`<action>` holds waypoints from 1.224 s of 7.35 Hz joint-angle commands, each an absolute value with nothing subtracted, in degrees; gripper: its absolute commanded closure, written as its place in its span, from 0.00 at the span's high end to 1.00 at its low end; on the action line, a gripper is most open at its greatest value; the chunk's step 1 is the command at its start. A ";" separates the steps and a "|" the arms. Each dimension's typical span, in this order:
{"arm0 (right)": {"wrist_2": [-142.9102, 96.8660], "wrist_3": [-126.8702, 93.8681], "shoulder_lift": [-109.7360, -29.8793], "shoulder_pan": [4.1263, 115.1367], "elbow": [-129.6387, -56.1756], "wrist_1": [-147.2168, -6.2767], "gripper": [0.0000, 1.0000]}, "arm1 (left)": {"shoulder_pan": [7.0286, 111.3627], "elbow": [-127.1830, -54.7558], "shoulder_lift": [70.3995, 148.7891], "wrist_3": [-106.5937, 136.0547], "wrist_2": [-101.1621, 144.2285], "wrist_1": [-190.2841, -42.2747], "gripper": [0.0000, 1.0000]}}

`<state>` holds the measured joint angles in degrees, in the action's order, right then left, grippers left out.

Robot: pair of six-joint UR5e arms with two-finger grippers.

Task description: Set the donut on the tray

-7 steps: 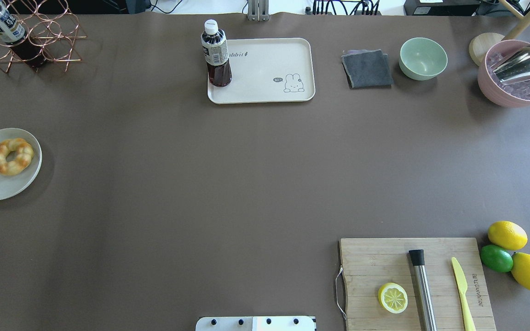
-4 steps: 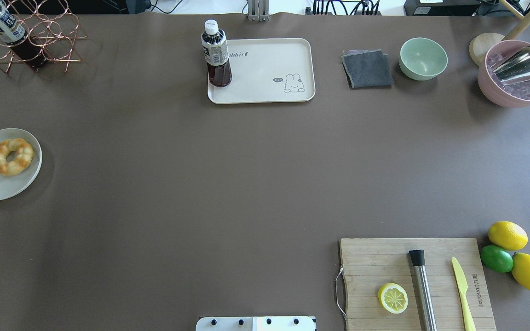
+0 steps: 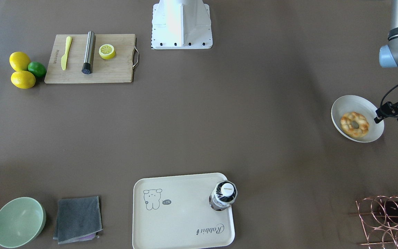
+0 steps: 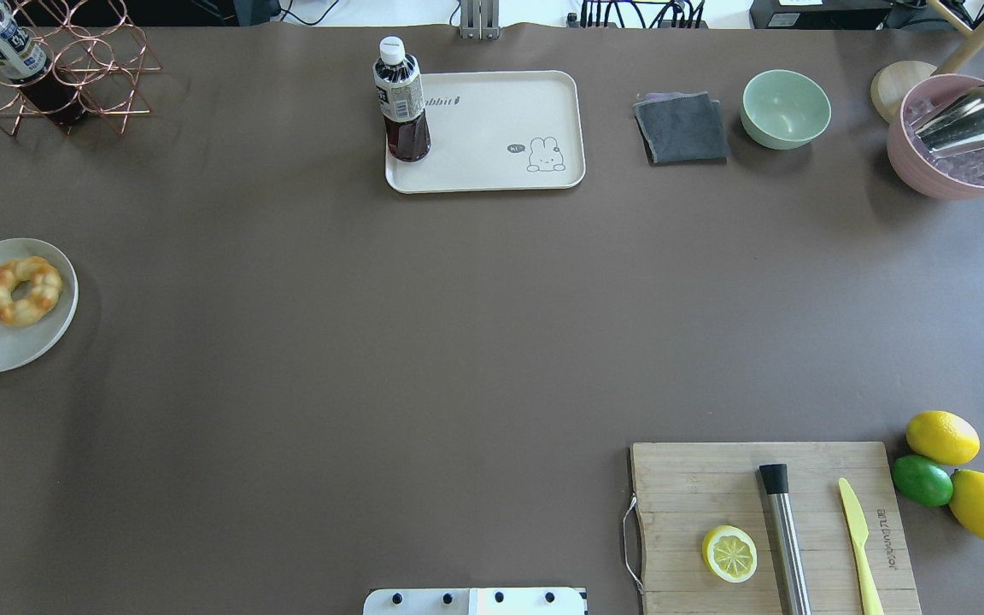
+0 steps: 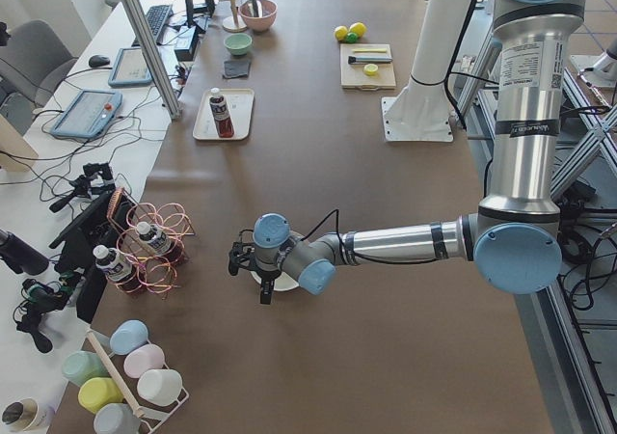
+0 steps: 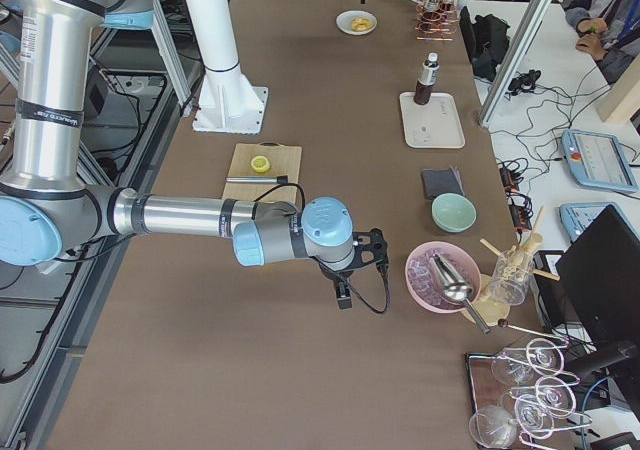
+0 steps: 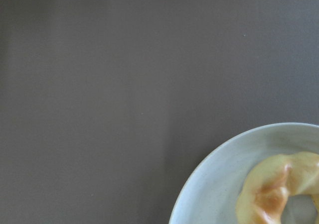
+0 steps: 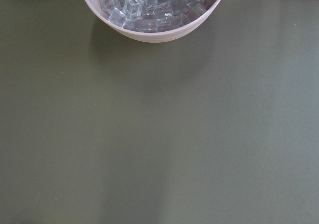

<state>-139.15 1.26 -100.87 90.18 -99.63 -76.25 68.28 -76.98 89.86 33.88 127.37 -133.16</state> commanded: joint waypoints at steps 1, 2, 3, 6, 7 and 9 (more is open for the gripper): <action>-139.22 0.88 -100.90 90.26 -99.75 -76.20 1.00 | 66.09 -75.32 89.56 35.16 125.42 -135.97 0.78; -139.22 0.79 -100.99 90.26 -100.63 -76.29 1.00 | 66.09 -75.50 89.13 35.24 125.51 -135.97 0.63; -139.22 0.70 -101.07 90.26 -100.98 -76.29 1.00 | 66.09 -75.32 89.12 35.24 125.51 -135.97 0.41; -138.78 0.53 -102.91 90.26 -103.88 -76.38 1.00 | 66.09 -75.84 89.64 36.12 125.86 -135.18 0.00; -138.61 0.44 -103.01 90.26 -104.06 -76.38 1.00 | 66.18 -76.11 90.69 36.30 127.95 -133.44 0.00; -138.69 -5.76 -102.31 90.09 -104.15 -76.29 1.00 | 68.19 -80.65 93.33 36.74 135.50 -125.03 0.00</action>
<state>-138.68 -0.86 -102.84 90.25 -103.91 -76.33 66.46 -76.83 91.15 36.32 130.01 -131.92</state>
